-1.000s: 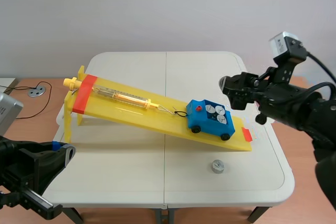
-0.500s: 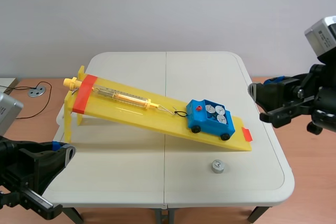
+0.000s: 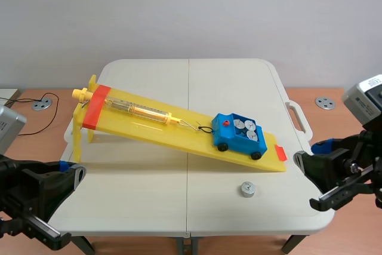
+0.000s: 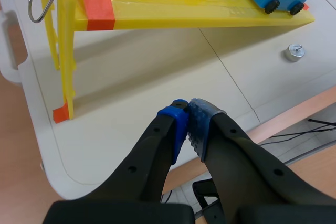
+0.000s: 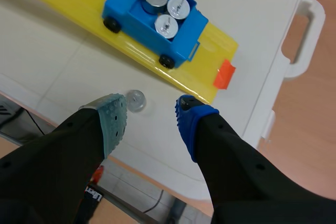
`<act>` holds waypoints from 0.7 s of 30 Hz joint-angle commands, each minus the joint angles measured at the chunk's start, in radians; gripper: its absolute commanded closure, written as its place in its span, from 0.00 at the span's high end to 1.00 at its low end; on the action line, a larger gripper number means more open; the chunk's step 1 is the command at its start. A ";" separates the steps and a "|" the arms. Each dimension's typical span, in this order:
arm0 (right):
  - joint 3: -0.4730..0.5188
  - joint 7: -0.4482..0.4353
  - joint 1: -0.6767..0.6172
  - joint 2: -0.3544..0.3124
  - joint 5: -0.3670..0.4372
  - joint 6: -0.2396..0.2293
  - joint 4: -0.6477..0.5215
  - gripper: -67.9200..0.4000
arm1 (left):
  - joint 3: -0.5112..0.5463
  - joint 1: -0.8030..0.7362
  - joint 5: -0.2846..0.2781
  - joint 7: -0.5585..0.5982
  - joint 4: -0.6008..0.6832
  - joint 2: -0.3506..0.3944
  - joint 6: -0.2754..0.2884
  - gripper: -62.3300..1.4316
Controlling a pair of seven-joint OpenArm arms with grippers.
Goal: Place the four metal weights on the blue cart on the ramp.
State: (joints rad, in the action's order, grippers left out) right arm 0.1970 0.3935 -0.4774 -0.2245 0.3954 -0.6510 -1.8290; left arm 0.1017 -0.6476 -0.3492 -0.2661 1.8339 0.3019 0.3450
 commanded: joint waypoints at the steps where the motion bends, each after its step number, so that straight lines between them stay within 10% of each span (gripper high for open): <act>1: 0.020 -0.149 0.048 -0.035 0.016 -0.005 -0.057 0.35 | 0.014 0.019 -0.074 0.089 0.043 -0.005 0.025 0.07; 21: -0.174 -0.251 0.210 0.039 -0.193 0.082 0.198 0.35 | 0.014 0.019 -0.074 0.089 0.043 -0.005 0.025 0.07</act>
State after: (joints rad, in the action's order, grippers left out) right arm 0.0166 0.2874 -0.3332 -0.1795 0.1574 -0.6056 -1.5776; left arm 0.1017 -0.6479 -0.3492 -0.2661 1.8339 0.3019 0.3447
